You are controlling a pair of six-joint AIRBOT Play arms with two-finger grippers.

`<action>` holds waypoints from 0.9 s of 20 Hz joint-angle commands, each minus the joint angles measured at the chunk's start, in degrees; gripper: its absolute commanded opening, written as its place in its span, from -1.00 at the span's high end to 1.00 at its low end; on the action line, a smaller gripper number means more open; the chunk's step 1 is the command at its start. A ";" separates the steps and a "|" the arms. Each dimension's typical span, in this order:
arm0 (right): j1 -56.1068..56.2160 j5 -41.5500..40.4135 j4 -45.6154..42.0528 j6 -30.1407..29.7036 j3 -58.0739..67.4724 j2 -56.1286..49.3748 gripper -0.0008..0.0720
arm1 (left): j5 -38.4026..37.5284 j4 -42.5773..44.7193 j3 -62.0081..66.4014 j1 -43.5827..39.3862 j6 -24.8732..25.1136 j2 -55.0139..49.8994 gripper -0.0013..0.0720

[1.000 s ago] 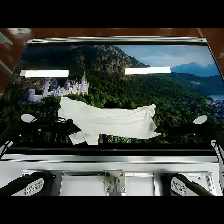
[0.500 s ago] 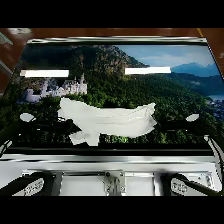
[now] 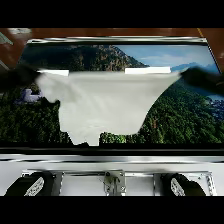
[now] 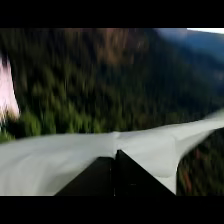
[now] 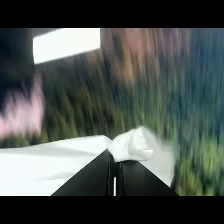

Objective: Fold the shirts.

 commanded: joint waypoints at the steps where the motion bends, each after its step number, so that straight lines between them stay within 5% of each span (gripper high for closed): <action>1: 0.02 -7.21 -1.31 3.85 19.08 11.34 0.79 | 3.76 3.96 25.42 3.26 -7.54 4.85 0.86; 5: 0.02 -2.64 -9.25 7.67 35.15 15.26 0.79 | 3.48 4.72 44.13 3.43 -8.39 5.97 0.86; 8: 0.02 6.97 -18.34 12.17 41.83 17.33 0.79 | 1.64 8.79 46.29 3.43 -12.35 10.19 0.86; 14: 0.02 28.70 -25.92 12.90 43.65 17.07 0.79 | -26.56 26.62 44.02 3.43 -13.86 12.37 0.86; 18: 0.02 48.17 -26.88 12.96 43.17 10.93 0.79 | -27.74 27.50 34.10 3.43 -12.59 12.13 0.86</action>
